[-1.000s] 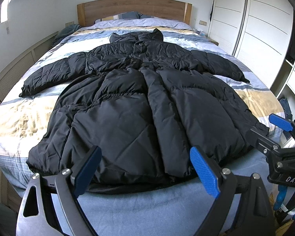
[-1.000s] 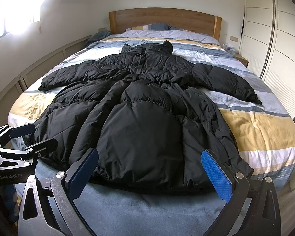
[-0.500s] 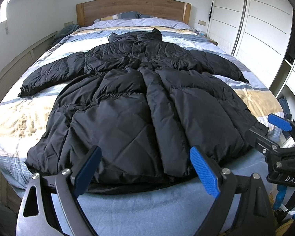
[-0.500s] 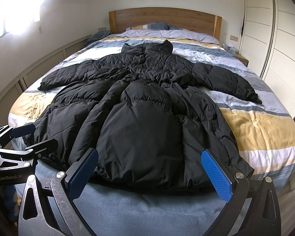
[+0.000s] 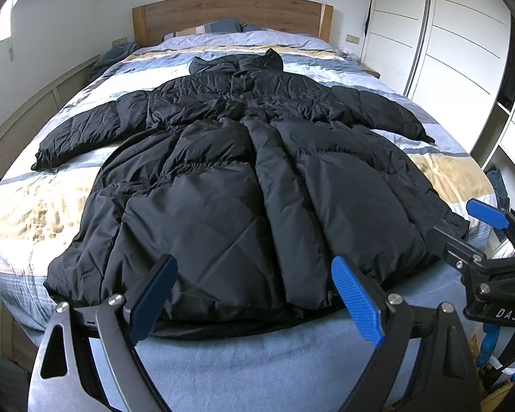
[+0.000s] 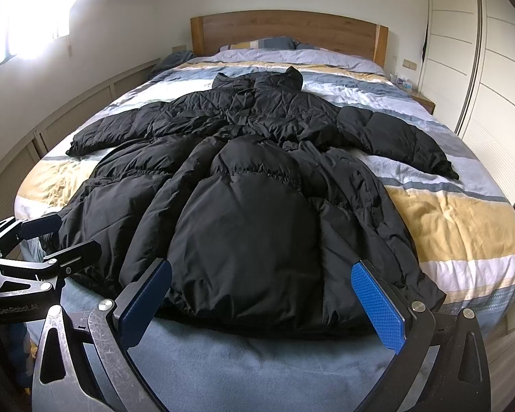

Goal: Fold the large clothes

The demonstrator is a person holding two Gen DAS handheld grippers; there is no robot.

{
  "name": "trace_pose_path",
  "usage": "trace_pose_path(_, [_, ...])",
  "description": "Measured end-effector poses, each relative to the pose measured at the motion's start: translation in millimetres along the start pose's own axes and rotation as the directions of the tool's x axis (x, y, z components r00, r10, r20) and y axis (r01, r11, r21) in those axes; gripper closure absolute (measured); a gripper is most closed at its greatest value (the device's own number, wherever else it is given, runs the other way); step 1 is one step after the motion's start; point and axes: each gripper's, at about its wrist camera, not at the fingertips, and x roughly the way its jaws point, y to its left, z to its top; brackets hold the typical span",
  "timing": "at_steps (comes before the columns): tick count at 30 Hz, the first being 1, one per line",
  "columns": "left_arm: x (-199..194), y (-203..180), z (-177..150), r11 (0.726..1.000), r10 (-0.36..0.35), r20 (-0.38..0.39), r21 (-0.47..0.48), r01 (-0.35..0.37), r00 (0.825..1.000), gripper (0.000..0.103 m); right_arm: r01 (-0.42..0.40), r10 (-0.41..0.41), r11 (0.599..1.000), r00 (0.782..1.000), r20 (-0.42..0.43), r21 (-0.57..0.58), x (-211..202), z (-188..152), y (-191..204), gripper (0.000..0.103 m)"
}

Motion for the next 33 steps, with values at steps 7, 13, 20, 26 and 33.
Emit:
trace_pose_path(7, [3.3,6.6,0.4,1.0,-0.002,-0.003,-0.004,0.002,1.0,0.011,0.0,0.0,1.0,1.0,-0.001,0.001,0.4,-0.4,0.1,0.0])
trace_pose_path(13, [4.5,6.6,0.5,1.0,-0.003,-0.007,-0.004,0.003,1.0,0.011,-0.001,0.001,1.0,1.0,-0.002,0.002,0.6,-0.3,-0.6,0.0])
trace_pose_path(20, [2.6,9.6,-1.7,1.0,-0.003,-0.005,-0.009,0.003,1.0,0.011,0.0,0.0,1.0,1.0,-0.003,0.003,1.4,-1.5,-0.2,0.0])
trace_pose_path(26, [3.8,11.0,-1.1,1.0,-0.005,-0.004,-0.008,0.005,1.0,0.011,0.0,0.0,1.0,1.0,-0.004,0.004,1.3,-1.1,-0.4,0.0])
trace_pose_path(33, [1.7,11.8,-3.2,1.0,0.03,0.002,0.001,-0.03,1.0,0.011,0.0,0.0,1.0,1.0,-0.004,0.004,1.2,-0.7,-0.4,0.001])
